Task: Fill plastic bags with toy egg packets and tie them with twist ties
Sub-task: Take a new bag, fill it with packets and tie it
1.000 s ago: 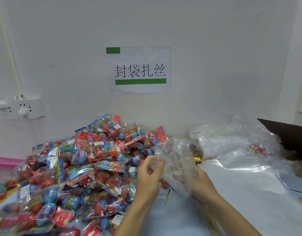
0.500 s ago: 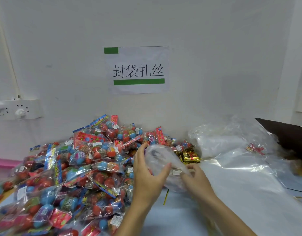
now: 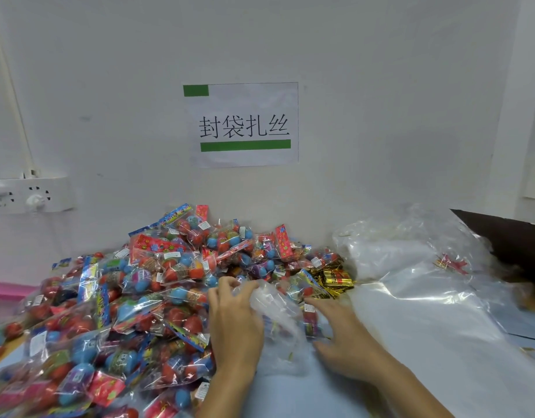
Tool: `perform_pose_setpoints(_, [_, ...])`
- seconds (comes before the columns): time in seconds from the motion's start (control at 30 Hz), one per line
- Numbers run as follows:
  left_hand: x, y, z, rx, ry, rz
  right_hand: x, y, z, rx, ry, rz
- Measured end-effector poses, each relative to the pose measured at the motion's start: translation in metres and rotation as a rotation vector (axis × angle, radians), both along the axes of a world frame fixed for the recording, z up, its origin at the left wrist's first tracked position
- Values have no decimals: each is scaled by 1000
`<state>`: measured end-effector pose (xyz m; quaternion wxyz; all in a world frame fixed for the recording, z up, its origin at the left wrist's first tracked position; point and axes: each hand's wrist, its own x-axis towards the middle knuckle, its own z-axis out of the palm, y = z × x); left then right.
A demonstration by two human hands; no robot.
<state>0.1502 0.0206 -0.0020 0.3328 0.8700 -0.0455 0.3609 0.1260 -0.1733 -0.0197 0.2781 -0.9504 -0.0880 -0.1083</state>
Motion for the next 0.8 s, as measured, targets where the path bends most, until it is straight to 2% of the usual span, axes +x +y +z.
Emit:
perform_pose_setpoints(0.07, [-2, 0, 3, 7, -45, 37, 0, 6, -5, -133, -18, 9])
perform_pose_setpoints(0.17, [-5, 1, 8, 4, -42, 66, 1, 12, -6, -273, -156, -108])
perform_pose_setpoints(0.27, [-10, 2, 11, 3, -35, 66, 3, 10, -5, -237, -196, -184])
perform_pose_setpoints(0.37, [-12, 5, 13, -47, -21, 38, 6, 2, -1, -79, -243, -302])
perform_pose_setpoints(0.5, [-13, 4, 14, -65, -26, 17, 11, -14, 6, 336, -329, -458])
perform_pose_setpoints(0.7, [-10, -6, 5, 140, 83, 46, 15, -32, 15, 839, -232, -605])
perform_pose_setpoints(0.8, [-15, -15, 1, 218, 9, -59, 18, -32, 18, 1067, -157, -583])
